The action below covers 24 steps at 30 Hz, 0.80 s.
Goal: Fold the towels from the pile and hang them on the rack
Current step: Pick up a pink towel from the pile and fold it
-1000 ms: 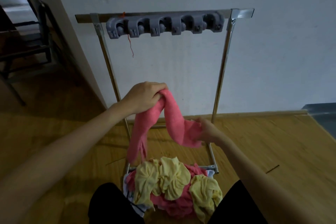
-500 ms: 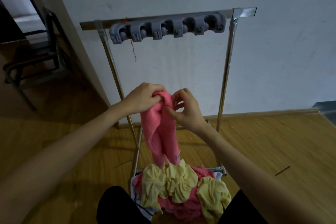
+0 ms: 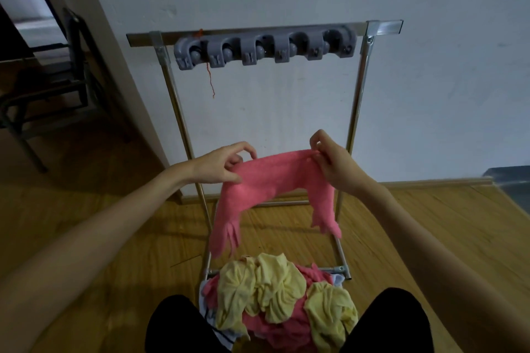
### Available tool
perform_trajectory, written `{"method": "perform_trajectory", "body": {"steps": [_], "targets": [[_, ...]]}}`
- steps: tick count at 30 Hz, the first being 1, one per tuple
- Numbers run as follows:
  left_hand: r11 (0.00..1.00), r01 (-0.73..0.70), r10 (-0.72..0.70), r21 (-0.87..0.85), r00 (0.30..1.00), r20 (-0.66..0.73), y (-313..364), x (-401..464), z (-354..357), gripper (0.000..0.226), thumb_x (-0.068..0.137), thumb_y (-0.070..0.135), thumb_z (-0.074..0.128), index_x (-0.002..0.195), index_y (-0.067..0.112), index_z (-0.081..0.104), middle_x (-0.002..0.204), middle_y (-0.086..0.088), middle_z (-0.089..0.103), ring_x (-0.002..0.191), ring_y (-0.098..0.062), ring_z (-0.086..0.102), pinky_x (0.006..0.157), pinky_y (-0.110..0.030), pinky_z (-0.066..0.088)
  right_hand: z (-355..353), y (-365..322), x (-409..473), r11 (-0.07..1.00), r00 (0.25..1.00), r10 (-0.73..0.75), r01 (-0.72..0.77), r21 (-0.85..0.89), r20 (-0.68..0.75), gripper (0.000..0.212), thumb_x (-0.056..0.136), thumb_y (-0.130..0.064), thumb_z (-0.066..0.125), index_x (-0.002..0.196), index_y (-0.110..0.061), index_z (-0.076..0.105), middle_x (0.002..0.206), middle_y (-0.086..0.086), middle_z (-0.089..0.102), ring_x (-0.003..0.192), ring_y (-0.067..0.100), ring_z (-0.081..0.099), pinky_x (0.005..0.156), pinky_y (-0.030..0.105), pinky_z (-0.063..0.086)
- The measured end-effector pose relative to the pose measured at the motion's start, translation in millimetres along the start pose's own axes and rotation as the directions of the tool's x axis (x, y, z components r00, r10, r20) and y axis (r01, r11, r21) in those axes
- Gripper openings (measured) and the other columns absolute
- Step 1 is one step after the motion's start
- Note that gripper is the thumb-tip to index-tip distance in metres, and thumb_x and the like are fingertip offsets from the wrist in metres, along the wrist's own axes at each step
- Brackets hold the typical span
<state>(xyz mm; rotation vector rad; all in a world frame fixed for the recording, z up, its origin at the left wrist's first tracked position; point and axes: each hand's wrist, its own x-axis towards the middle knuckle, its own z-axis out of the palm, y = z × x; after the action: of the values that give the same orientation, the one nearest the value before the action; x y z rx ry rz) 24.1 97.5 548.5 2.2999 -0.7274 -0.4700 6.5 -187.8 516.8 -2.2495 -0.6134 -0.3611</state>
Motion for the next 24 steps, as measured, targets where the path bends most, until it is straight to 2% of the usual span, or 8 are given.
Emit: {"method": "perform_trajectory", "body": {"steps": [2,4,7,9,12,17,21,24], "targets": [[0.996,-0.02,0.02,0.086,1.0,-0.001,-1.6,-0.8,1.7,0.041,0.09,0.009,0.061,0.12,0.03,0.041,0.107,-0.015,0.058,0.086,-0.031,0.066,0.068,-0.043,0.059,-5.1,5.0,-2.6,0.99,0.995,-0.036,0.048,-0.132,0.096,0.016,0.089,-0.005,0.035,0.086,-0.02,0.041,0.076,0.004,0.054,0.066,0.022,0.051,0.058,0.037,0.043],[0.946,-0.055,0.065,0.318,0.998,-0.022,-1.5,-0.7,4.2,0.035,0.092,0.012,0.06,0.117,0.032,0.045,0.108,-0.004,0.053,0.088,-0.023,0.062,0.069,-0.039,0.059,-8.9,10.6,-5.2,0.953,0.979,-0.05,0.107,-0.284,0.2,0.019,0.083,-0.001,0.039,0.083,-0.017,0.05,0.085,0.004,0.053,0.07,0.025,0.053,0.06,0.04,0.046],[0.747,-0.122,0.207,0.654,0.977,-0.055,-1.9,0.9,9.6,0.026,0.092,0.017,0.06,0.114,0.029,0.054,0.109,0.004,0.045,0.081,-0.016,0.057,0.065,-0.032,0.055,-12.0,16.6,-6.2,0.913,0.957,-0.044,0.155,-0.377,0.287,0.021,0.084,0.003,0.05,0.085,-0.014,0.063,0.099,0.002,0.056,0.08,0.023,0.059,0.065,0.037,0.051],[0.662,-0.153,0.267,0.734,0.963,-0.04,-2.6,3.6,10.5,0.028,0.09,0.017,0.062,0.117,0.027,0.058,0.111,0.003,0.046,0.08,-0.014,0.058,0.063,-0.028,0.056,-16.5,19.0,-2.6,0.902,0.954,0.028,0.105,-0.418,0.3,0.022,0.088,-0.001,0.05,0.094,-0.015,0.067,0.107,0.002,0.057,0.093,0.023,0.058,0.076,0.036,0.05],[0.597,-0.116,0.221,0.794,0.975,-0.024,-0.2,9.7,4.8,0.024,0.09,0.024,0.061,0.114,0.028,0.063,0.106,0.005,0.051,0.085,-0.01,0.055,0.068,-0.023,0.054,-30.0,20.9,4.3,0.872,0.957,0.114,0.033,-0.488,0.267,0.025,0.09,-0.004,0.05,0.107,-0.013,0.066,0.116,0.005,0.059,0.105,0.023,0.056,0.088,0.037,0.048],[0.656,0.034,0.188,0.754,0.96,-0.207,11.2,28.5,-2.4,0.032,0.096,0.015,0.048,0.126,0.023,0.056,0.091,0.005,0.049,0.078,-0.009,0.05,0.065,-0.023,0.048,-57.9,19.0,16.1,0.795,0.989,0.005,0.084,-0.601,0.145,0.026,0.09,-0.009,0.056,0.112,-0.012,0.069,0.111,0.008,0.062,0.097,0.026,0.061,0.079,0.043,0.054],[0.734,0.099,0.259,0.672,0.874,-0.411,46.7,53.8,-5.7,0.034,0.093,0.005,0.047,0.126,0.012,0.052,0.095,0.0,0.047,0.08,-0.013,0.051,0.067,-0.027,0.048,-77.8,18.3,29.5,0.792,0.998,0.042,-0.058,-0.607,-0.04,0.026,0.091,-0.007,0.052,0.111,-0.005,0.068,0.102,0.013,0.06,0.084,0.03,0.062,0.071,0.037,0.051],[0.748,0.142,0.31,0.648,0.789,-0.531,73.1,72.8,-8.0,0.039,0.088,0.002,0.052,0.126,0.008,0.048,0.097,-0.005,0.044,0.078,-0.017,0.05,0.065,-0.027,0.047,-90.2,14.4,37.9,0.843,0.969,0.018,-0.147,-0.518,-0.245,0.023,0.095,-0.011,0.048,0.099,0.0,0.068,0.094,0.013,0.057,0.07,0.024,0.055,0.063,0.028,0.038]]}}
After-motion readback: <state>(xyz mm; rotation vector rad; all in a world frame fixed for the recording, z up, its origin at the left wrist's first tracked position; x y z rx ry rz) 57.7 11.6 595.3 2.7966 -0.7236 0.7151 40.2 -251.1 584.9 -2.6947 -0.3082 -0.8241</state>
